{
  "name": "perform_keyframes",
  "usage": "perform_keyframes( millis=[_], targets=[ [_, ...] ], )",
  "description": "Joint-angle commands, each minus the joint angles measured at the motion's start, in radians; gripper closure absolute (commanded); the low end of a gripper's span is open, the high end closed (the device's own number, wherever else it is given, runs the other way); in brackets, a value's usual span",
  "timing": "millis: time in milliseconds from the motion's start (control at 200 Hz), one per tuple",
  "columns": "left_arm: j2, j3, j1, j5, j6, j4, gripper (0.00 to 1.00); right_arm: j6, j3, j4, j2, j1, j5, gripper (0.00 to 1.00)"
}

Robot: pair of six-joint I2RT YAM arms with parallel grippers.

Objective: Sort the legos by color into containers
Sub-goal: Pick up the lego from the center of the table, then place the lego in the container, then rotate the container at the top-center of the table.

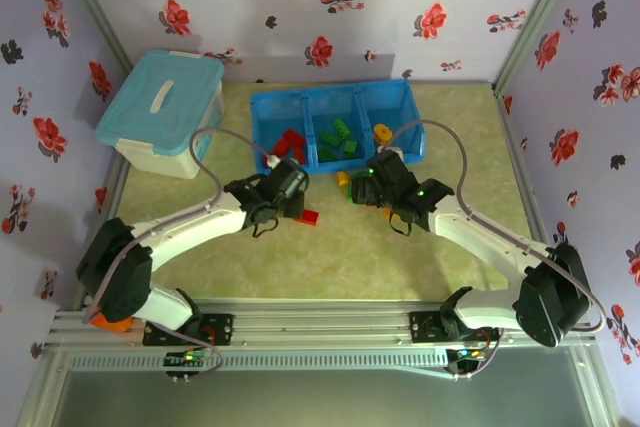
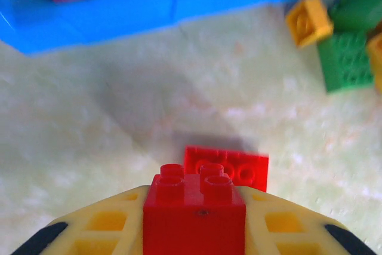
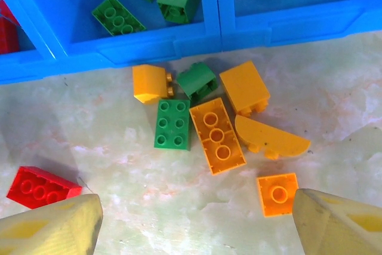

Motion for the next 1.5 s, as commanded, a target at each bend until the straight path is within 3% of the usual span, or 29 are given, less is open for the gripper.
perform_keyframes(
  millis=[0, 180, 360, 410, 520, 595, 890, 1125, 1235, 1350, 1495],
  targets=[
    [0.013, 0.062, 0.084, 0.006, 0.081, -0.034, 0.77, 0.026, -0.027, 0.003, -0.048, -0.01, 0.029, 0.17],
    [0.132, 0.182, 0.201, 0.052, 0.145, -0.031, 0.77, 0.026, -0.066, -0.04, -0.129, -0.018, 0.053, 0.16],
    [0.258, 0.305, 0.265, 0.071, 0.188, -0.041, 0.75, 0.027, -0.107, -0.084, -0.213, -0.036, 0.07, 0.16],
    [0.289, 0.335, 0.277, 0.071, 0.199, -0.047, 0.66, 0.027, -0.116, -0.095, -0.231, -0.04, 0.073, 0.16],
    [0.352, 0.402, 0.304, 0.082, 0.209, -0.082, 0.33, 0.029, -0.132, -0.114, -0.268, -0.051, 0.079, 0.16],
    [0.368, 0.42, 0.312, 0.089, 0.213, -0.09, 0.26, 0.026, -0.136, -0.125, -0.289, -0.059, 0.083, 0.16],
    [0.366, 0.384, 0.358, 0.115, 0.219, -0.061, 0.23, 0.024, -0.142, -0.129, -0.314, -0.075, 0.079, 0.16],
    [0.361, 0.399, 0.457, 0.134, 0.236, -0.075, 0.25, 0.025, -0.145, -0.137, -0.323, -0.075, 0.077, 0.16],
    [0.311, 0.399, 0.433, 0.128, 0.239, -0.083, 0.25, 0.024, -0.151, -0.139, -0.337, -0.076, 0.084, 0.16],
    [0.237, 0.349, 0.339, 0.073, 0.243, -0.077, 0.24, 0.025, -0.154, -0.134, -0.34, -0.076, 0.084, 0.16],
    [0.189, 0.261, 0.215, 0.085, 0.193, -0.074, 0.2, 0.02, -0.154, -0.127, -0.327, -0.077, 0.084, 0.1]
  ],
)
